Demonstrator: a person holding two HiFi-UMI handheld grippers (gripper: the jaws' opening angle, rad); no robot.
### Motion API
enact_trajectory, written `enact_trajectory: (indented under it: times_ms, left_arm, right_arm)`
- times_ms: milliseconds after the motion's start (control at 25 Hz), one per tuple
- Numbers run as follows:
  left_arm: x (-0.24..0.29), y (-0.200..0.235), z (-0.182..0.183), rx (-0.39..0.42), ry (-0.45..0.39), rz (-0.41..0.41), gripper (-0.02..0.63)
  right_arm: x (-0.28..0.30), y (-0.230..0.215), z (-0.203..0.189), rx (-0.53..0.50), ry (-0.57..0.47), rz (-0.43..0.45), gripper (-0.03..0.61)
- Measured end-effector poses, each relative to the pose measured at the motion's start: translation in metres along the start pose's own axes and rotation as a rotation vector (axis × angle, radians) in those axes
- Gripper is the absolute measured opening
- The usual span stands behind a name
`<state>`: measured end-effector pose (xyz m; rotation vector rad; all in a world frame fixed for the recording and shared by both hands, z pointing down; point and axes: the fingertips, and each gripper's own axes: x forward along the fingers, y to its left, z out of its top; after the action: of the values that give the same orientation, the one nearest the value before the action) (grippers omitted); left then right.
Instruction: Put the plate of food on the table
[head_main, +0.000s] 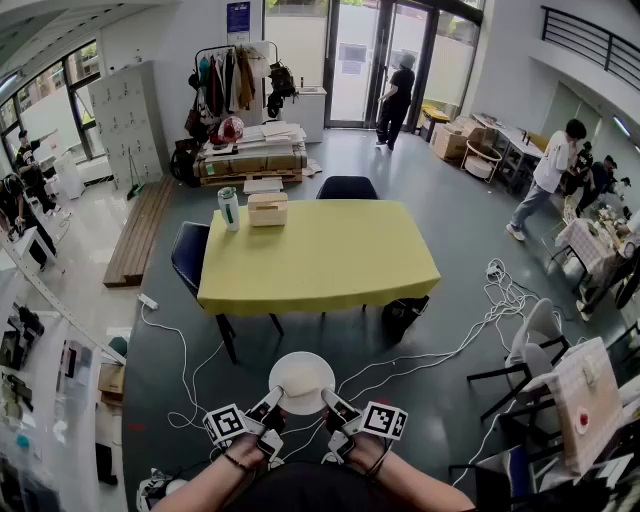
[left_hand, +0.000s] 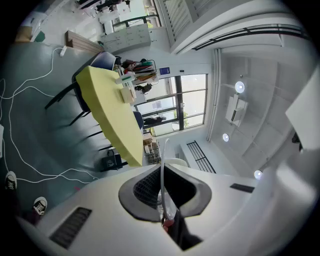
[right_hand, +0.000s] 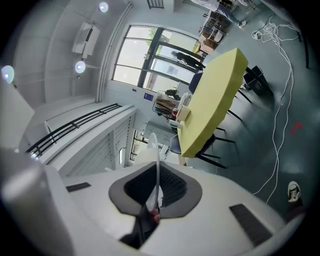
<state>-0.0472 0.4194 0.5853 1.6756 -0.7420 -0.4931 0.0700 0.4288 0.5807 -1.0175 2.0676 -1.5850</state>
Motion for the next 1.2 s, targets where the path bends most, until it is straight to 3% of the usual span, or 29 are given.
enact_trajectory:
  times_ms: [680, 840, 960, 1080, 1200]
  left_arm:
    - [-0.007, 0.001, 0.017, 0.012, -0.029, 0.023, 0.017]
    - [-0.005, -0.004, 0.019, -0.019, -0.034, -0.032, 0.017]
    - [-0.010, 0.003, 0.021, 0.007, -0.030, 0.018, 0.017]
    - [-0.009, -0.001, 0.025, -0.001, -0.028, -0.004, 0.017]
    - [-0.013, 0.006, 0.030, 0.015, -0.019, 0.030, 0.017]
  right_arm:
    - [0.018, 0.008, -0.003, -0.021, 0.018, 0.004, 0.023]
    - [0.023, 0.007, -0.007, -0.018, 0.023, -0.004, 0.023]
    - [0.025, 0.006, -0.010, -0.017, 0.030, -0.009, 0.023]
    - [0.029, 0.009, -0.010, -0.015, 0.028, -0.012, 0.023]
    - [0.033, 0.009, -0.012, -0.013, 0.027, -0.017, 0.023]
